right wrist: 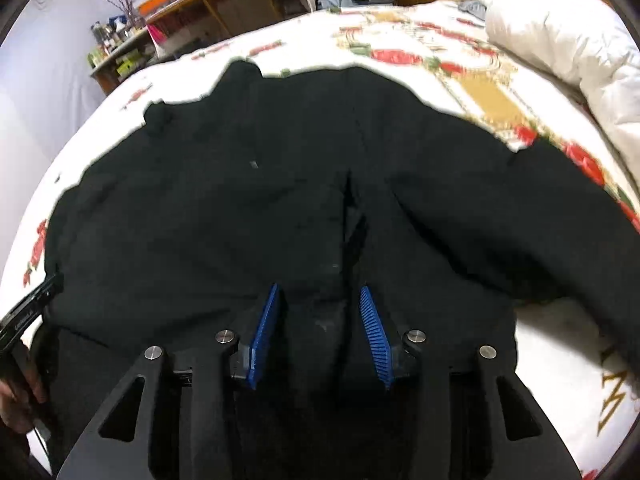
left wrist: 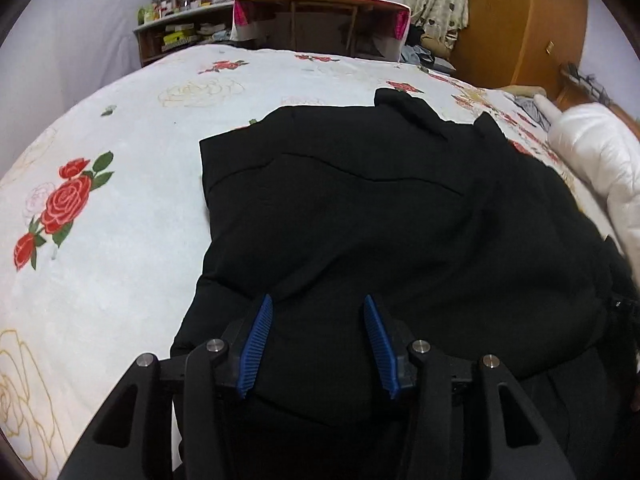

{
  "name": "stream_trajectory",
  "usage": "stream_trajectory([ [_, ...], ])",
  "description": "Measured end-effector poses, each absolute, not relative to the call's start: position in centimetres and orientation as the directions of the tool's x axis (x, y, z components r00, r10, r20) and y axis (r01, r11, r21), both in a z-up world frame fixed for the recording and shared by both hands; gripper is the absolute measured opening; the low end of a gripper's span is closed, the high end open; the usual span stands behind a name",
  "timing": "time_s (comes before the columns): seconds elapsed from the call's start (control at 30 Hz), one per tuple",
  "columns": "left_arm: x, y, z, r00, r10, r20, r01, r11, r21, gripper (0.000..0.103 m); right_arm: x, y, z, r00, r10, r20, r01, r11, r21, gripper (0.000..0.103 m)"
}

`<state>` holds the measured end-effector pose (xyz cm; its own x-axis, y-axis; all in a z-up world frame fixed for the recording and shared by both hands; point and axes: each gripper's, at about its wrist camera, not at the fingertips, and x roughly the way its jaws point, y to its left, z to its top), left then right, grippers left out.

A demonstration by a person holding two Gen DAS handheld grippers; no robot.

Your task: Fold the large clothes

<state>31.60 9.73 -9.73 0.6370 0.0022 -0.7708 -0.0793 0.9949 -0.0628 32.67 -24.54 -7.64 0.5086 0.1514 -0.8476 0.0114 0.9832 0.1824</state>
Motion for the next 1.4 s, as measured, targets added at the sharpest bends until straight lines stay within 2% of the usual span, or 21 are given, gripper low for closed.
stream_trajectory([
  [0.17,29.6,8.8,-7.1,0.640,-0.001,-0.769,-0.083,0.994,-0.070,0.050,30.9,-25.3,-5.4,0.534,0.123,-0.836,0.033,0.985,0.167,0.043],
  [0.37,23.6,8.1,-2.7,0.706,-0.030,-0.708,-0.065,0.992,-0.106,0.050,25.1,-26.9,-1.0,0.603,0.098,-0.792,0.061,0.984,0.168,0.044],
  [0.5,19.7,6.9,-0.6,0.727,-0.038,-0.686,-0.032,0.995,-0.090,0.050,20.4,-27.7,1.2,0.632,0.092,-0.770,0.094,0.977,0.193,0.048],
  [0.8,11.8,4.5,2.1,0.719,-0.105,-0.687,0.053,0.994,-0.097,0.050,11.2,-28.4,3.9,0.651,0.065,-0.756,0.131,0.972,0.197,0.050],
  [1.0,9.1,3.1,2.9,0.711,-0.150,-0.687,0.104,0.989,-0.108,0.050,8.1,-29.5,4.4,0.656,0.053,-0.753,0.158,0.966,0.206,0.050],
  [1.3,8.9,2.2,3.5,0.712,-0.147,-0.686,0.097,0.989,-0.112,0.050,7.1,-32.4,4.4,0.663,0.014,-0.749,0.234,0.946,0.224,0.050],
  [1.37,9.3,2.0,3.5,0.711,-0.142,-0.689,0.097,0.990,-0.105,0.050,7.3,-33.1,4.2,0.663,0.006,-0.749,0.249,0.942,0.227,0.053],
  [1.4,9.5,1.9,3.4,0.708,-0.143,-0.691,0.098,0.990,-0.104,0.050,7.5,-33.7,4.0,0.664,0.001,-0.748,0.259,0.938,0.231,0.059],
])
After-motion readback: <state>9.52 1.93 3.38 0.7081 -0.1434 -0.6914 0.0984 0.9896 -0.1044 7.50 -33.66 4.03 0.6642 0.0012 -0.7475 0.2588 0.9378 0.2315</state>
